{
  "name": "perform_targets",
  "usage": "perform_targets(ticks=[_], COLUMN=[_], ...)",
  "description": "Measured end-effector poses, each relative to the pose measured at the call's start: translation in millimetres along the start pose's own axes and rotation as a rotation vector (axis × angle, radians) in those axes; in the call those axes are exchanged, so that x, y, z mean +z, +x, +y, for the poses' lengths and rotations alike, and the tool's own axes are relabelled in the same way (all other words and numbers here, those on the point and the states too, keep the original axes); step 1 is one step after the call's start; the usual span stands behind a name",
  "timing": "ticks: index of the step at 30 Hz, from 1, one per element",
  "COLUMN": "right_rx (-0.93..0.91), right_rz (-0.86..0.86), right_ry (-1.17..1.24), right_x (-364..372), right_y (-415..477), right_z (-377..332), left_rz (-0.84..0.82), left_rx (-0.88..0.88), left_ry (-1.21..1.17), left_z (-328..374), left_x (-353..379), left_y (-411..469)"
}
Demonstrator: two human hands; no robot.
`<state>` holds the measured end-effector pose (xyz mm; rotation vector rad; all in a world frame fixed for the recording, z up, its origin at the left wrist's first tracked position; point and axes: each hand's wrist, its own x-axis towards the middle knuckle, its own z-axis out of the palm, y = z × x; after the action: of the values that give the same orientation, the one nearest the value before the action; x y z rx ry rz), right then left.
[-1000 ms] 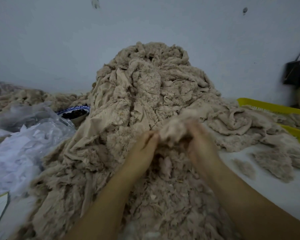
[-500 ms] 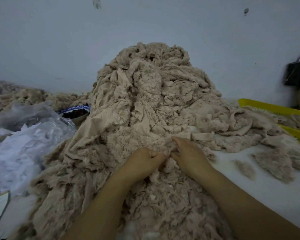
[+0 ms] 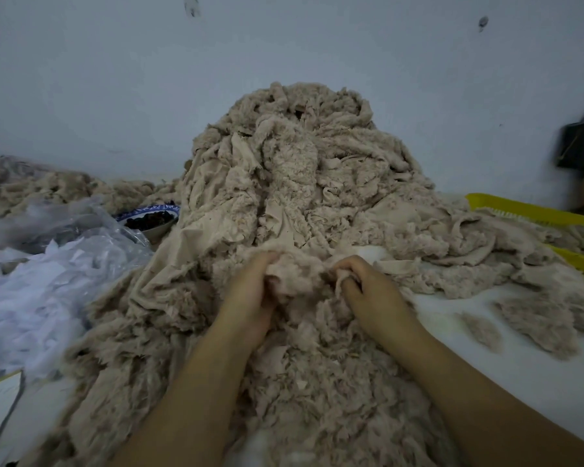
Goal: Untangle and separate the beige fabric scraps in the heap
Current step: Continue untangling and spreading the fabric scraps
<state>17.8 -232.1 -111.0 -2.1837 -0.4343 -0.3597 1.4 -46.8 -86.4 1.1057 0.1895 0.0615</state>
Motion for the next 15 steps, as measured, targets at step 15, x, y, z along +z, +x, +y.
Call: perform_targets(ticks=[15], right_rx=[-0.158], right_rz=[0.039], right_ry=[0.052], right_x=[4], right_y=[-10], right_z=[-29], left_rz=[-0.117], left_rx=[0.18], left_ry=[0.539], left_z=[-8], left_x=[21], left_y=[-26])
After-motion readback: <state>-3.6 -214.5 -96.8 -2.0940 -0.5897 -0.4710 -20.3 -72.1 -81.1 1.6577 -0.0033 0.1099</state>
